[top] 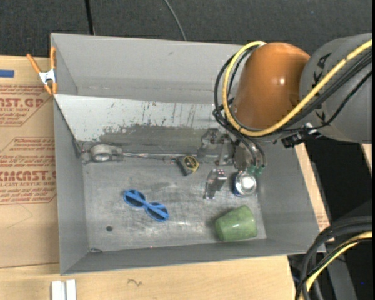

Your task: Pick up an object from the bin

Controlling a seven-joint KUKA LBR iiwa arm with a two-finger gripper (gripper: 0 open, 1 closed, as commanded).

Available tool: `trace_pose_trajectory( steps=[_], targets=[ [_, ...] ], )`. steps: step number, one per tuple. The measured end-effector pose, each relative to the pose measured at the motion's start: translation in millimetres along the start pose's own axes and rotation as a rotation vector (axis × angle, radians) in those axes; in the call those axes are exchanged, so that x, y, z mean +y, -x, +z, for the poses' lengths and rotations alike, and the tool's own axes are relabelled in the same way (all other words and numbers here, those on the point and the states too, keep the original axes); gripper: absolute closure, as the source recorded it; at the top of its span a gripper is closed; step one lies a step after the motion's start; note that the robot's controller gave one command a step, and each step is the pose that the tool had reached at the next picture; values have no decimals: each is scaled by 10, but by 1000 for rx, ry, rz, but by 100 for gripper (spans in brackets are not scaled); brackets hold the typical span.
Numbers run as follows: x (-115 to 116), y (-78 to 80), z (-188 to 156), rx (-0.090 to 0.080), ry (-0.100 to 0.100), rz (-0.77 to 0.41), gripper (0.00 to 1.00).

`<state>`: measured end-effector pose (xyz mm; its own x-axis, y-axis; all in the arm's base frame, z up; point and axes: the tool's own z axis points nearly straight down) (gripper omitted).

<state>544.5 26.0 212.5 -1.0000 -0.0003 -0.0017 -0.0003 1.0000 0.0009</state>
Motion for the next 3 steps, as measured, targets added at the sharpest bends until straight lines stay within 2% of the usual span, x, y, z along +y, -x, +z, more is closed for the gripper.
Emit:
trace_pose_trajectory(
  steps=[1, 2, 3],
  targets=[
    [533, -33, 1371, -1, 1, 72, 0],
    [855, 39, 1389, -6, -3, -81, 0],
    [1349, 231, 1381, -2, 1, -303, 0]
  ],
)
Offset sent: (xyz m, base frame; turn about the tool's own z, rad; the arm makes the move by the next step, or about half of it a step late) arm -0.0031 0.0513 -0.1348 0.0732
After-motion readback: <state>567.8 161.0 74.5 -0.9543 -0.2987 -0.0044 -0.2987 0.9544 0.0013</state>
